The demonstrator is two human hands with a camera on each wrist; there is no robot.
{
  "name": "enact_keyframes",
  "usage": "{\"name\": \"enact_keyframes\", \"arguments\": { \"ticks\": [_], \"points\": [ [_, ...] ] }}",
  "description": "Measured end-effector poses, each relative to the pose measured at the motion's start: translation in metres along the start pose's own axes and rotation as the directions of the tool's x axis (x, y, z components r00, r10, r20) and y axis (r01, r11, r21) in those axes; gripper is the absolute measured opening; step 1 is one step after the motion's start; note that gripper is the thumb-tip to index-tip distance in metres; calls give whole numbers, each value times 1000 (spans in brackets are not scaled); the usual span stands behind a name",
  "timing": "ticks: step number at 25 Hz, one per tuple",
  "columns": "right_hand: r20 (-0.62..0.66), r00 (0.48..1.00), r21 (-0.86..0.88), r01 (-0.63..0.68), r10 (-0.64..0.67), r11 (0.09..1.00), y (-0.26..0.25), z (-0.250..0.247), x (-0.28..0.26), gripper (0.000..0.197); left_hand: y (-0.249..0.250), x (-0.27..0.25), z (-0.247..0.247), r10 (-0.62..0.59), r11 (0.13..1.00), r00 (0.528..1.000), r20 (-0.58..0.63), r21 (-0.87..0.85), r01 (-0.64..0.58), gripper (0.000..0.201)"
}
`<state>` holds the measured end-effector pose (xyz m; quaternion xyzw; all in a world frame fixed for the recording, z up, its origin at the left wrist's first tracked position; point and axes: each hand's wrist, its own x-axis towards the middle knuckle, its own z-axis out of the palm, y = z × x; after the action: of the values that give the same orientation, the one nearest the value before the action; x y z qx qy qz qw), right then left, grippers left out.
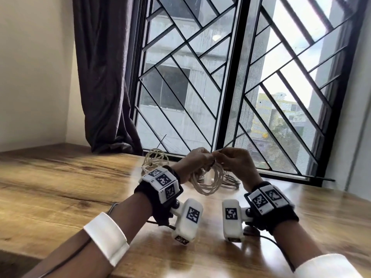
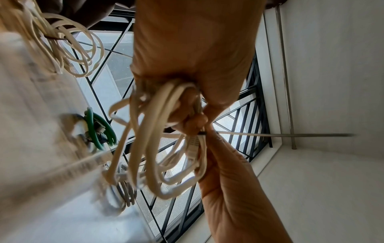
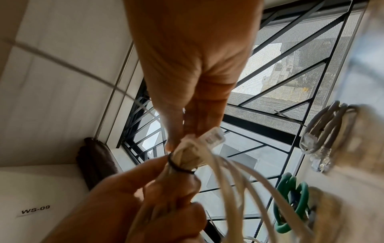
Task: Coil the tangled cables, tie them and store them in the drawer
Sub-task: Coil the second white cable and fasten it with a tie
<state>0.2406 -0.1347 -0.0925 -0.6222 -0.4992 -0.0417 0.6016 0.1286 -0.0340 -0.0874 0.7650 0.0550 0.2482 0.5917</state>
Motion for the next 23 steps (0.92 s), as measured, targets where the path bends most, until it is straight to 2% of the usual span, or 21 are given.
{"name": "enact_keyframes", "arguments": {
  "ticks": [3, 6, 9, 12, 14, 16, 19, 23],
  "points": [
    [-135, 991, -127, -1, -16, 992, 7, -5, 5, 6, 3, -2, 0, 2, 999, 997, 74, 44, -5, 10],
    [-207, 978, -144, -1, -30, 990, 7, -5, 6, 8, 0, 0, 2, 16, 993, 995, 101, 112, -27, 25],
    [-119, 989, -87, 75, -85, 993, 1, 0, 3, 7, -5, 3, 2, 81, 987, 994, 79, 130, -90, 24],
    [-67, 993, -8, 100, -100, 995, -3, 2, 1, 20, -7, 4, 0, 119, 982, 987, 103, 134, -133, 11],
    [-93, 992, -33, 85, -88, 996, -3, 2, 1, 20, -8, 4, -1, 119, 980, 986, 114, 143, -135, 6],
    [-115, 990, -134, 65, -81, 989, -1, 1, 3, 22, -6, 2, -1, 105, 982, 987, 118, 147, -122, 6],
    [-262, 962, -406, -38, -77, 913, -2, 0, 4, 29, -2, -3, 5, 102, 987, 991, 83, 114, -111, 8],
    [-429, 901, -403, -138, -54, 905, -6, -4, 3, 34, 4, -6, 18, 121, 991, 990, 73, 46, -124, 10]
  ]
}}
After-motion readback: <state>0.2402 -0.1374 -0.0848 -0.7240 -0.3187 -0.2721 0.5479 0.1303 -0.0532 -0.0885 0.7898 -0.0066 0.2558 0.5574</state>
